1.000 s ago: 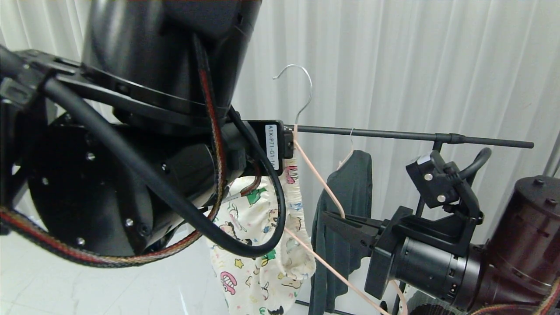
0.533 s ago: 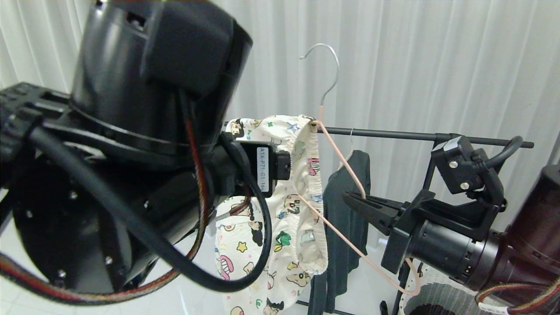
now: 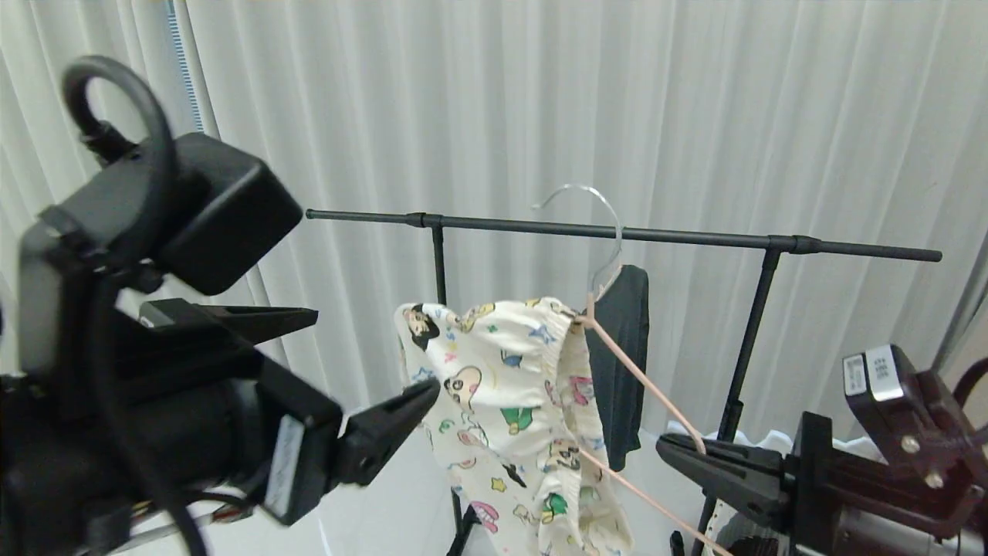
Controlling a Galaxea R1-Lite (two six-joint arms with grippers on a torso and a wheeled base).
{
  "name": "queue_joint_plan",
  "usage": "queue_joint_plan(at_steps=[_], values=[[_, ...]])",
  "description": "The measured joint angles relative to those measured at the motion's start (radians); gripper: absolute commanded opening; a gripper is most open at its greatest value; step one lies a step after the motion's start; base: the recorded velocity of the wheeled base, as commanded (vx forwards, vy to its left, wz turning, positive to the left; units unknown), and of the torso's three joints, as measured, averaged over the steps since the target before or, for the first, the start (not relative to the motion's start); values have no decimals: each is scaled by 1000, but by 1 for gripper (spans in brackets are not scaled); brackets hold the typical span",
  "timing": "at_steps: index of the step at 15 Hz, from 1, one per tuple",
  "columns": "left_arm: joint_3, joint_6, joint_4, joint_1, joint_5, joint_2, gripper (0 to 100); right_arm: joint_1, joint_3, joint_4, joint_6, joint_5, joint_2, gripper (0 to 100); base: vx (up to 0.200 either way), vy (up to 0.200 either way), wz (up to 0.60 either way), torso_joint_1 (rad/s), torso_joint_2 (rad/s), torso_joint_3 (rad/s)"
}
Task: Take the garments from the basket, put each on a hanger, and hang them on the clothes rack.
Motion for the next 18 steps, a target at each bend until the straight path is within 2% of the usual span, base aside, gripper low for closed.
queue_joint_plan(at_steps=[2,3,4,7,12,14,18], values=[[97,141,-1,34,-235,-107,100,21,66,0,-36,52,-48,0,0,0,0,0,0,0],[150,193,-4,50,-310,-152,100,48,90,-1,-48,59,-68,0,0,0,0,0,0,0],[193,225,-20,60,-347,-186,100,81,111,0,-57,62,-86,0,0,0,0,0,0,0],[265,239,-109,56,-367,-216,100,164,147,-1,-104,92,-124,0,0,0,0,0,0,0],[314,243,-190,-107,-390,-150,100,212,191,-1,-140,112,-143,0,0,0,0,0,0,0],[325,240,-225,-148,-419,-111,100,213,204,0,-142,112,-154,0,0,0,0,0,0,0],[403,229,-290,-138,-481,-77,100,214,215,0,-187,124,-164,0,0,0,0,0,0,0]])
